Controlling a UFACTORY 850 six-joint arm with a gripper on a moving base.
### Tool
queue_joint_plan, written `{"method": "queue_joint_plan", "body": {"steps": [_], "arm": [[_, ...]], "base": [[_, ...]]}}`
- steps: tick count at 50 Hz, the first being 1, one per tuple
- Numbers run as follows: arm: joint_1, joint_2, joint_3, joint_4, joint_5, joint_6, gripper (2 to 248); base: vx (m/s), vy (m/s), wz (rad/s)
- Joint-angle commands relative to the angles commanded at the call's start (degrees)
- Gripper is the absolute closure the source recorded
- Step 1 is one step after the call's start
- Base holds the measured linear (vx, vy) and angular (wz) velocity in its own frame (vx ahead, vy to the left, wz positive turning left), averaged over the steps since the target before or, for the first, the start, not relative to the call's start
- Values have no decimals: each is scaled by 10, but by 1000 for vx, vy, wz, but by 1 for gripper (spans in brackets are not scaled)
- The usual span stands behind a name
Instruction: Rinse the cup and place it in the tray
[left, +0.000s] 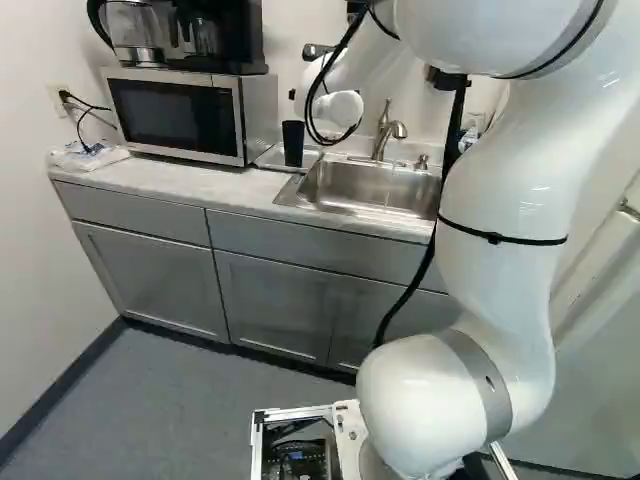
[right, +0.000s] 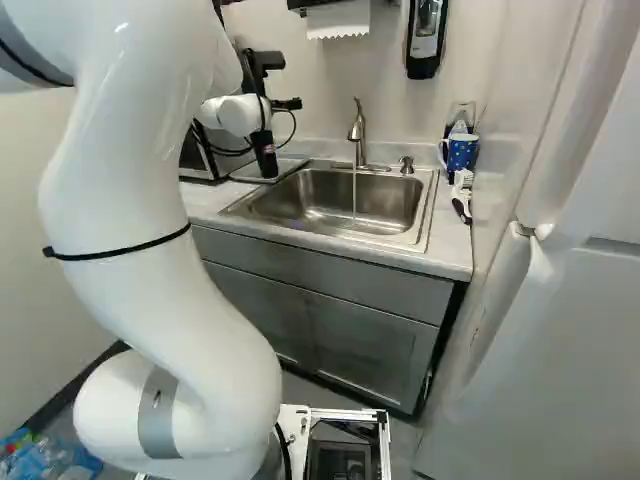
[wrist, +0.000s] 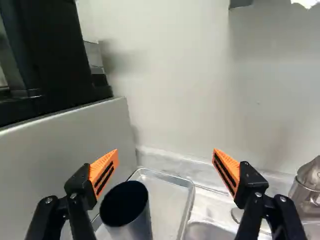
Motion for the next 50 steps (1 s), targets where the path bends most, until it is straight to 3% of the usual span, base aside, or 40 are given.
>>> {"method": "queue_joint_plan", "body": {"steps": [23,50], "arm": [[-34,-6,-34,-3,-12,0,3],[-74,-2,-61,-44,-31,0,3]], "base": [[0,0,0],[0,0,0]]}}
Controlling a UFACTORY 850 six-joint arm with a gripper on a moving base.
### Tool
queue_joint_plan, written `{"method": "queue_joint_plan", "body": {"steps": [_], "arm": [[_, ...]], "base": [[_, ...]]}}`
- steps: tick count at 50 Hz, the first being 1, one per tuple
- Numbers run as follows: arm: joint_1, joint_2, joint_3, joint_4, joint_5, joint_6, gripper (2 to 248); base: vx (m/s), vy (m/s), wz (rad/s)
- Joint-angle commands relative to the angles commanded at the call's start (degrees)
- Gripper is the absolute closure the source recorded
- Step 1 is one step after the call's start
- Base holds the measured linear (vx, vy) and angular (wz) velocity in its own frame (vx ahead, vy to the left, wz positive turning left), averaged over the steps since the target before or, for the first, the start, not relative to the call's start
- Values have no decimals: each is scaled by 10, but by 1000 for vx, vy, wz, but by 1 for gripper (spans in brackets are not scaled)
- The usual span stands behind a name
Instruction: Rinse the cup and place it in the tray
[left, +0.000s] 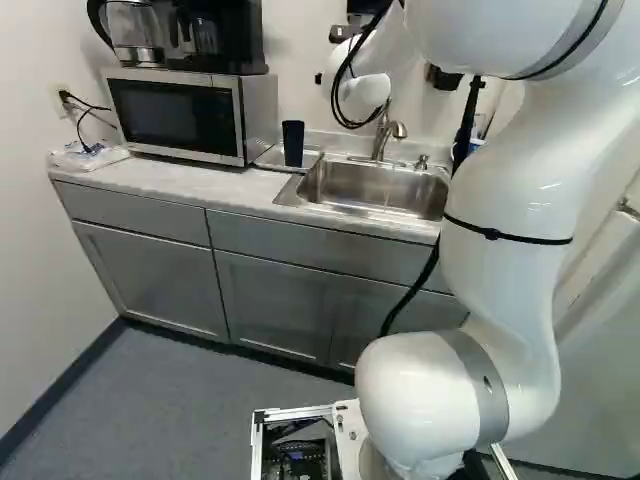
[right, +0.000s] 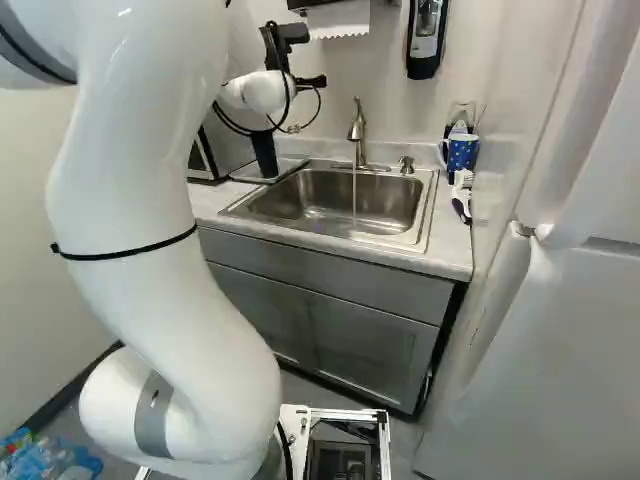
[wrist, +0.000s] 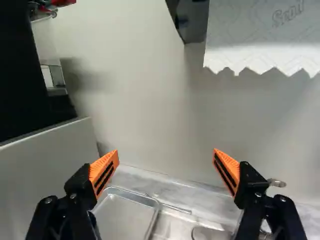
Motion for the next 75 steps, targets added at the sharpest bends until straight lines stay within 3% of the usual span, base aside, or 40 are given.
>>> {"method": "queue_joint_plan", "body": {"steps": [18,41,54,75], "arm": [[-26,-11,-15,-6,-19,0,3],[-54,-59,-69,-6,-46,0,3],[-61,-88,-103,-6,-65,0,3],[-66,-90,-105,-6,-102,0,3]], "base": [[0,0,0],[0,0,0],[0,0,0],[0,0,0]]}}
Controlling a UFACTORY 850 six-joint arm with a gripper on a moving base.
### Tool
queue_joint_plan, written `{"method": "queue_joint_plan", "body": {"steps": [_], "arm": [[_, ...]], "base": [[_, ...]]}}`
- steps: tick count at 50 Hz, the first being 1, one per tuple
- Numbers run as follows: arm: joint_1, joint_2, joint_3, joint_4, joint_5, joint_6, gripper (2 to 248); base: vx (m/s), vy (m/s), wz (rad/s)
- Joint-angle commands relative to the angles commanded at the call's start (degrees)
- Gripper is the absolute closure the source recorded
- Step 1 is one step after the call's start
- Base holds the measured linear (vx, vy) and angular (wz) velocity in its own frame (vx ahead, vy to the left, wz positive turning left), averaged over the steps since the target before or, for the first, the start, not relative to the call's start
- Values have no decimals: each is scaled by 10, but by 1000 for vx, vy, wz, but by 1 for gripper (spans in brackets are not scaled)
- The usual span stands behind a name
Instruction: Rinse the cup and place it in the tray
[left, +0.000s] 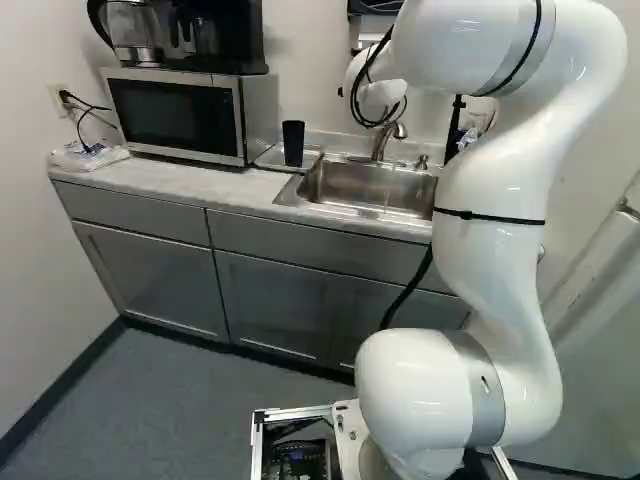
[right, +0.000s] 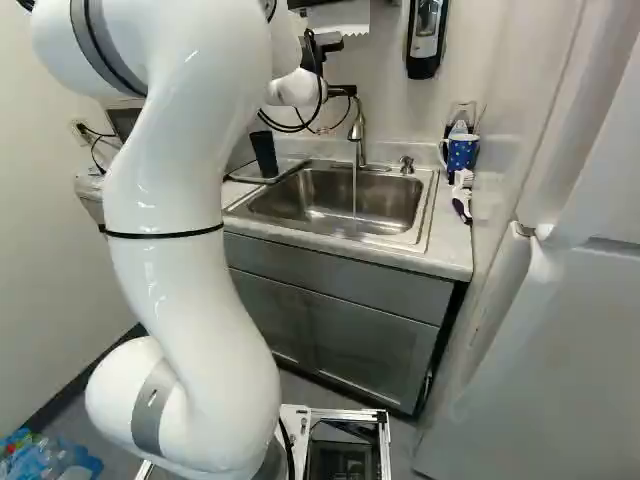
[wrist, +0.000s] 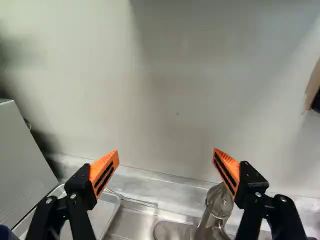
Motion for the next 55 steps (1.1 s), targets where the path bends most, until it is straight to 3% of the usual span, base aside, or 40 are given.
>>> {"method": "queue_joint_plan", "body": {"steps": [55], "arm": [[-7,13,15,0,-3,0,3]], "base": [[0,0,0]]}}
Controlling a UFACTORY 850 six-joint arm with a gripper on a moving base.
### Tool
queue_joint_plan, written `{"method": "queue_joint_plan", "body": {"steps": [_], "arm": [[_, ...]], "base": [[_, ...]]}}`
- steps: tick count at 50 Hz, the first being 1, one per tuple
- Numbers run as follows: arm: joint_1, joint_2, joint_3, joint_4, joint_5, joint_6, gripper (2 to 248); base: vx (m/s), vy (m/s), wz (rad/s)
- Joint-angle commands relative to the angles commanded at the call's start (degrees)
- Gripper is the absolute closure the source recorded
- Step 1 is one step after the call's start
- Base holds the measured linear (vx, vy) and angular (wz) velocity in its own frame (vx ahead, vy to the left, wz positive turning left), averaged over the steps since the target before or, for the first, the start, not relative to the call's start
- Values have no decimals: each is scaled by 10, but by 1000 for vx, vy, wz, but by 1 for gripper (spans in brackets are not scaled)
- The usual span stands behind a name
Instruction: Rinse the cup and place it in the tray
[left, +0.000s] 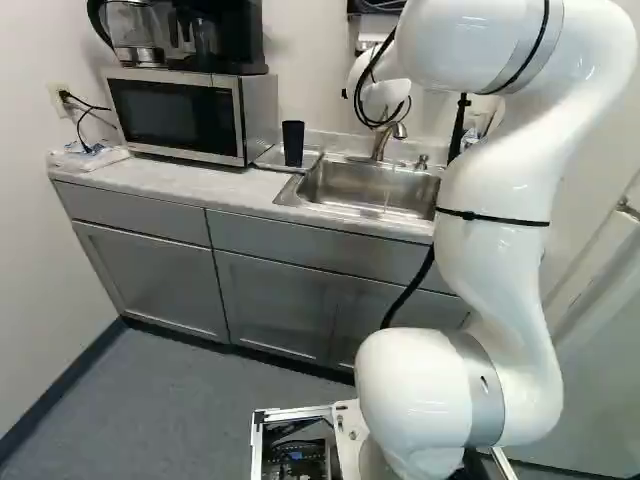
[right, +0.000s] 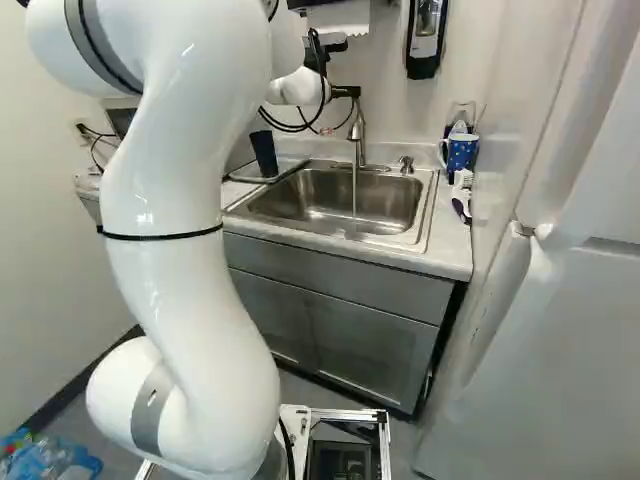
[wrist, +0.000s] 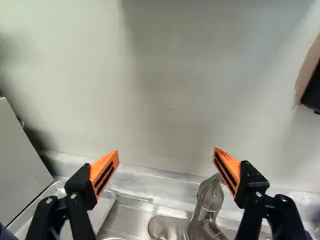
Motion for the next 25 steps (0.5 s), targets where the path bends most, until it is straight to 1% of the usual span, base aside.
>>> {"method": "queue_joint_plan", "body": {"steps": [25], "arm": [[-1,22,25,0,-22,0,3]], "base": [[0,0,0]]}}
